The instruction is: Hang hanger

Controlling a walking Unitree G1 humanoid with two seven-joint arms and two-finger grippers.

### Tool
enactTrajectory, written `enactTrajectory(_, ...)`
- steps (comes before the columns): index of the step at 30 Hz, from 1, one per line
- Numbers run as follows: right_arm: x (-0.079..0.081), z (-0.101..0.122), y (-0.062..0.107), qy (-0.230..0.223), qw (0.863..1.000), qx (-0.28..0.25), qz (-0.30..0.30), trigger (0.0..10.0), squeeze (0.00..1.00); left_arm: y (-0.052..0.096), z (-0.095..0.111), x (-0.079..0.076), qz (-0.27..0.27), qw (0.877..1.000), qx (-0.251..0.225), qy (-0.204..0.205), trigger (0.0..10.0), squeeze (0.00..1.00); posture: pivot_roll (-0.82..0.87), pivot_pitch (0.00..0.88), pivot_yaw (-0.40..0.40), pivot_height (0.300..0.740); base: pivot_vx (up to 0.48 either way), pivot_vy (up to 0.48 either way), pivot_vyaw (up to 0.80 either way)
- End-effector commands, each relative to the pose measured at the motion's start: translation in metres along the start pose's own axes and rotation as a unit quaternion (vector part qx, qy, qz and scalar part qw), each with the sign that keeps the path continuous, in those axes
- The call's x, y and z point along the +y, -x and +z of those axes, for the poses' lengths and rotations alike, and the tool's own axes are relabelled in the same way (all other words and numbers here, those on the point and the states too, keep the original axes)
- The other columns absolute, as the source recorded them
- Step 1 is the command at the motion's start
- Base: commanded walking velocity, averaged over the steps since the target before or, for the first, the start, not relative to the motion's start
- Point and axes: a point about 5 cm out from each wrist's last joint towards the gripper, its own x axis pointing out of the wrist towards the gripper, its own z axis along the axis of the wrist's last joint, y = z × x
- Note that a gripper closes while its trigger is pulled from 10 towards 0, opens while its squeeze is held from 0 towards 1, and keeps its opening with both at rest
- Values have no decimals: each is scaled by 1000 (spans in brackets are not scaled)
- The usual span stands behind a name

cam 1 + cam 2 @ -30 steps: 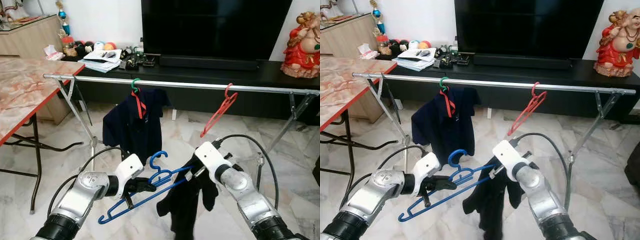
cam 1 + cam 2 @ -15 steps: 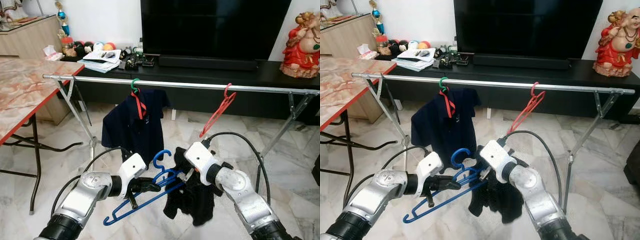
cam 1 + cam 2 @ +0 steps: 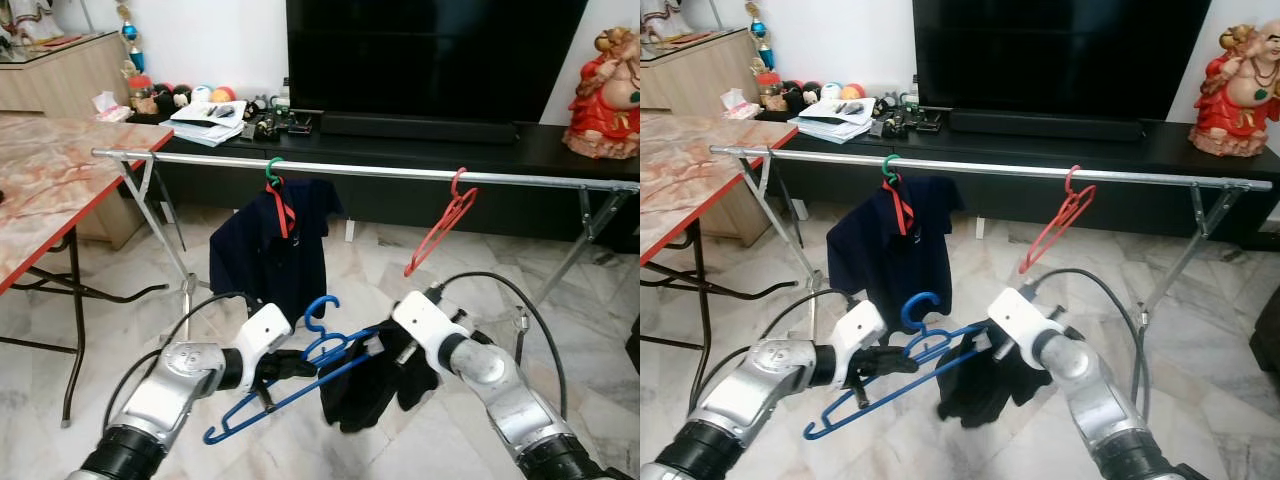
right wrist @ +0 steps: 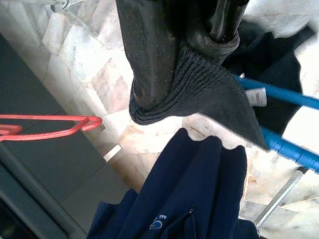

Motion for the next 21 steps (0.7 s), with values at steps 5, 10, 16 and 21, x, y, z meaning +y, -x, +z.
enactTrajectory(5,1,22,-5,13,998,-54,10,10000,0,7,5,-7,-38,999,-1,-13,10000,0,107,0,19,740,0,0,0)
enactTrajectory(10,16,44,0,4,989,-123,84,10000,0,3,8,-8,-49,999,-7,-11,10000,0,103,0,19,740,0,0,0)
enactTrajectory(16,30,55,12,25,969,-187,160,10000,0,3,11,-12,-64,998,-19,-7,10000,0,102,0,19,740,0,0,0)
enactTrajectory(21,36,55,21,28,953,-203,224,10000,0,4,14,-13,-70,997,-31,-7,10000,0,105,0,19,740,0,0,0)
